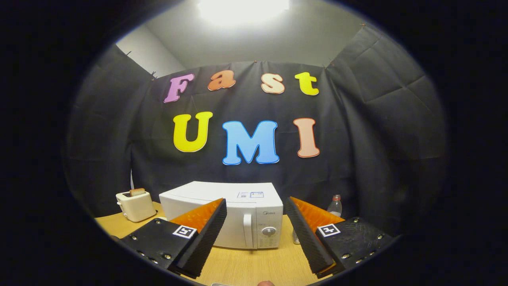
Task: Open the microwave, put the food inside, and close the microwave door.
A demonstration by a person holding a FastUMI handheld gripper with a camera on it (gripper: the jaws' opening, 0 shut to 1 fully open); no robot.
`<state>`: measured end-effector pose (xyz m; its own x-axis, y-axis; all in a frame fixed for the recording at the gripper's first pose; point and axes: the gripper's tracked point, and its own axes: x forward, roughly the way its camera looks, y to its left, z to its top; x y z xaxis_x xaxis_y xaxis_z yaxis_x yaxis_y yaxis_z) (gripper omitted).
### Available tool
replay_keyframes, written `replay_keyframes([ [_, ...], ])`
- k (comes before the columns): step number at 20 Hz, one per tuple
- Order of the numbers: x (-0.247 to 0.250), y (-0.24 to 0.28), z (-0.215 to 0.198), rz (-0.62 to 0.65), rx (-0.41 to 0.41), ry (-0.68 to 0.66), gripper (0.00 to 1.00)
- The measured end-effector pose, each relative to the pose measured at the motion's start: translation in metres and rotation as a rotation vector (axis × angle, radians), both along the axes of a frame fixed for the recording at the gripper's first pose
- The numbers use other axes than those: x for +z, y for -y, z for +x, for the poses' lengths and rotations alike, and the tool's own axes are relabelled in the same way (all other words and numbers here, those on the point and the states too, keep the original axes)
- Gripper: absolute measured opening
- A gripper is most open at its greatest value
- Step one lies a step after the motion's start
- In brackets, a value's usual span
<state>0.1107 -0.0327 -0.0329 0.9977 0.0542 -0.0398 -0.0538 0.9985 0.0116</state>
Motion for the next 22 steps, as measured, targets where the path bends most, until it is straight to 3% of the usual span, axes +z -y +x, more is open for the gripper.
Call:
replay_keyframes([
  [8,-0.071,0.002,0.078,0.028,0.037,-0.110,0.95],
  [16,-0.145,-0.019,0.123,-0.002,0.090,-0.242,0.95],
  [17,-0.155,-0.020,0.125,-0.009,0.091,-0.260,0.90],
  [18,-0.163,-0.023,0.128,-0.010,0.097,-0.279,0.76],
  [20,-0.178,-0.028,0.131,-0.018,0.094,-0.315,0.70],
  [22,-0.185,-0.030,0.132,-0.012,0.094,-0.334,0.50],
])
